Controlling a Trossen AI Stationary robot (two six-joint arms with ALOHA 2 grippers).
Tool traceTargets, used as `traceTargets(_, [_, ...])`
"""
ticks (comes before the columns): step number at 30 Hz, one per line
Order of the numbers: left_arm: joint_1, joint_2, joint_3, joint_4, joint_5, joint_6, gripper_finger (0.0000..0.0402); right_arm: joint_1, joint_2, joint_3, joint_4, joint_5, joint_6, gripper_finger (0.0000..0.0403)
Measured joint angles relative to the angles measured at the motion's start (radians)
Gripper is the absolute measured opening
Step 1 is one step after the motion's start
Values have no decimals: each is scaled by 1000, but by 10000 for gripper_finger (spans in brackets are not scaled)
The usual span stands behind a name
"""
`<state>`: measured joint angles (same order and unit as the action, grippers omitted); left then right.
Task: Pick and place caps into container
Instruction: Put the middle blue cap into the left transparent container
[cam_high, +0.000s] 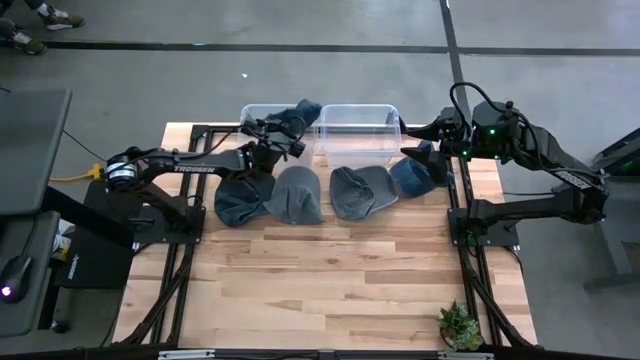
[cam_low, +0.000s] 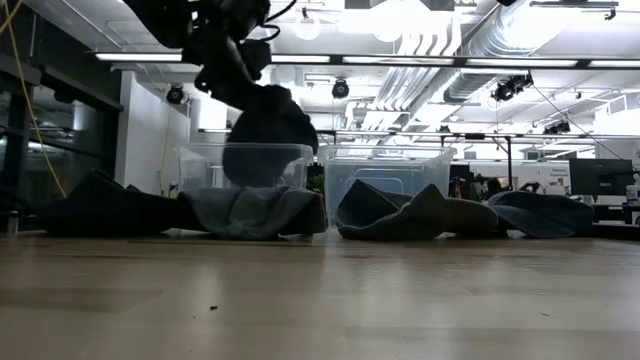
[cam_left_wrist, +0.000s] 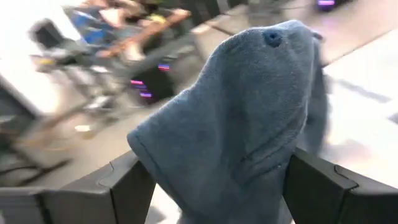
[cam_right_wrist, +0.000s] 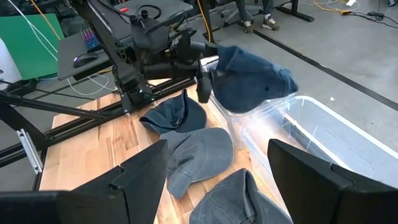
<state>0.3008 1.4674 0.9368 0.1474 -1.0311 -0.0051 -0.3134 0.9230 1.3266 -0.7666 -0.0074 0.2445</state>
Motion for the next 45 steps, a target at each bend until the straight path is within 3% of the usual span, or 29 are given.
traceTargets(6, [13,-5,0,-115,62,-187,294,0,0,0,0,0,0,270])
traceTargets(13, [65,-6,0,-304,98,-517,294,0,0,0,0,0,1,270])
traceTargets(20, [145,-6,0,-323,336,-659,294,0,0,0,0,0,0,270])
traceTargets(27, [218,-6,0,-331,540,-658,294,0,0,0,0,0,-1,270])
traceTargets(35, [295,-23,0,-362,682,-642,294,0,1,0,0,0,0,270])
traceTargets(45, [303,-166,1,-400,722,-464,294,0,1,0,0,0,-1,270])
